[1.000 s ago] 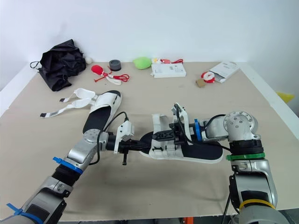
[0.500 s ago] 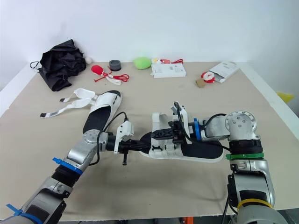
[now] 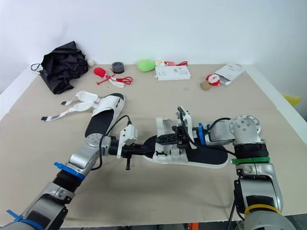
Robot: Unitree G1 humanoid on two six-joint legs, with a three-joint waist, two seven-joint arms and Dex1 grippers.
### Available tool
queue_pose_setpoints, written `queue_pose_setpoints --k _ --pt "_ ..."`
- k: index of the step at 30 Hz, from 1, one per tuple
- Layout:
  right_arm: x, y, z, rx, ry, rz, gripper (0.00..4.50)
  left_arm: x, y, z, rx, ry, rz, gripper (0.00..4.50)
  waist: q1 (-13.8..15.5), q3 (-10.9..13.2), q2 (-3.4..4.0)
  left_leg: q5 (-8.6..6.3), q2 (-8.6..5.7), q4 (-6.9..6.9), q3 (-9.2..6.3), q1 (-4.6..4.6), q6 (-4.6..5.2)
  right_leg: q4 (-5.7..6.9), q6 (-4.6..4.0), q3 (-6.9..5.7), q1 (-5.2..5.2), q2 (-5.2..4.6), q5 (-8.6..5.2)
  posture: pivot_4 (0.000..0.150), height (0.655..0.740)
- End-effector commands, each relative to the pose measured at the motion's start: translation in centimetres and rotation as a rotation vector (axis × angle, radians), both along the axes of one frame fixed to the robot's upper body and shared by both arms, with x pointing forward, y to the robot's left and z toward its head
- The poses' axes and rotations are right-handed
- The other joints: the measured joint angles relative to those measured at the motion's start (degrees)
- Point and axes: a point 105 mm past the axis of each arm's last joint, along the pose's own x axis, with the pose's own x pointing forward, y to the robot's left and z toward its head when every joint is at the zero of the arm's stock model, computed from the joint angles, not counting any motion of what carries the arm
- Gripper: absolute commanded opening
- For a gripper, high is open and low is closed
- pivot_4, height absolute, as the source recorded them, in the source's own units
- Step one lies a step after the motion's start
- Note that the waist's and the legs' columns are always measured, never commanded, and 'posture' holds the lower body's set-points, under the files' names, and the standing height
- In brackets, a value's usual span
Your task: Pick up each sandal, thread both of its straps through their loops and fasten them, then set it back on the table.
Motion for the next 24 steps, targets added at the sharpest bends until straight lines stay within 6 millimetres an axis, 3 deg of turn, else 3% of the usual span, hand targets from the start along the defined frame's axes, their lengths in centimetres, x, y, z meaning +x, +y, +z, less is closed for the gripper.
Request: queue_pose_setpoints --k 1,6,13,24 --pt "-0.1 -2.4 -4.7 -0.225 0.139 -0.081 0.05 -1.5 2.1 -5.8 0.166 0.182 0.047 0.0 0.0 -0.05 -0.03 0.0 0.0 -0.01 0.0 0.0 0.0 0.0 -0.02 0.0 0.0 0.0 -0.01 0.15 0.74" --pt "-0.3 -2.9 -5.2 -0.273 0.136 -0.071 0.05 -1.5 2.1 -5.8 0.166 0.185 0.047 0.0 0.0 -0.69 -0.29 -0.05 0.0 -0.07 -0.02 0.08 0.03 -0.02 -0.05 -0.02 0.06 0.0 -0.07 0.15 0.74" --pt "-1.3 -1.0 -1.1 -0.089 -0.003 0.064 0.05 -1.3 2.0 -5.6 0.164 0.181 0.05 0.0 0.04 -0.69 -0.27 -0.18 0.0 -0.08 -0.03 0.03 0.01 -0.05 -0.12 -0.02 0.04 -0.02 -0.13 0.15 0.74" --pt "-2.3 0.3 -1.0 -0.192 -0.284 0.249 0.05 -1.3 2.0 -5.4 0.16 0.179 0.049 0.0 0.07 -0.63 -0.19 -0.49 -0.02 -0.05 -0.02 -0.03 0.09 -0.08 0.01 -0.02 0.01 -0.03 -0.36 0.15 0.74"
